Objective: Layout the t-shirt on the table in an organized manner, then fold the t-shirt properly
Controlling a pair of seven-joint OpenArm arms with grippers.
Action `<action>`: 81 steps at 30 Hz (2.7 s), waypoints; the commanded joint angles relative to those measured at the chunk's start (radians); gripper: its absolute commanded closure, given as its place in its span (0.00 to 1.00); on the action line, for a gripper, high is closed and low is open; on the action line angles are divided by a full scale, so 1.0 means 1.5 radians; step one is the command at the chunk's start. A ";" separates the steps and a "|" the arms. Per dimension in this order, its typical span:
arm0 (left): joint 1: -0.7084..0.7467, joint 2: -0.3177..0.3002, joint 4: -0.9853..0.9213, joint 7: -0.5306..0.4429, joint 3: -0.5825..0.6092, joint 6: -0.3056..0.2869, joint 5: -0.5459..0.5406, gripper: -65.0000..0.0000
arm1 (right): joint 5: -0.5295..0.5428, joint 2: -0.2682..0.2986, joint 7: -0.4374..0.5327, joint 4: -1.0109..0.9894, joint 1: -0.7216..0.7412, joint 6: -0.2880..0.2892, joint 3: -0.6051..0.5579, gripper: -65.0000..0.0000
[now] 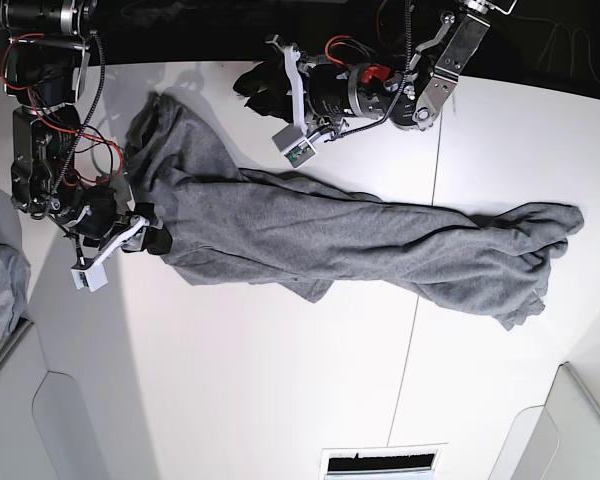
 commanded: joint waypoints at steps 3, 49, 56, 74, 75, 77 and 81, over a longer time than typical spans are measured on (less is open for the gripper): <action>-0.002 0.003 0.011 -0.012 -0.001 -0.009 -0.014 0.60 | 0.014 0.007 -0.001 0.004 0.011 0.005 -0.020 0.55; -0.006 0.012 0.011 -0.158 -0.001 0.046 0.154 0.44 | 0.242 -0.063 -0.126 0.562 0.179 0.031 -0.188 1.00; -0.044 0.040 0.011 -0.187 -0.001 0.147 0.263 0.44 | 0.218 -0.069 -0.125 0.561 0.188 0.027 -0.189 1.00; -0.145 0.166 -0.085 -0.229 -0.001 0.197 0.305 0.44 | 0.178 -0.069 -0.116 0.534 0.188 0.026 -0.189 1.00; -0.154 0.170 -0.100 -0.235 -0.001 0.208 0.310 0.44 | 0.178 -0.069 -0.116 0.534 0.188 0.026 -0.189 1.00; -0.171 0.181 -0.129 -0.240 -0.001 0.215 0.311 0.44 | 0.178 -0.068 -0.118 0.534 0.188 0.026 -0.189 1.00; -0.205 0.207 -0.174 -0.243 -0.001 0.238 0.310 0.44 | 0.178 -0.069 -0.118 0.534 0.188 0.026 -0.189 1.00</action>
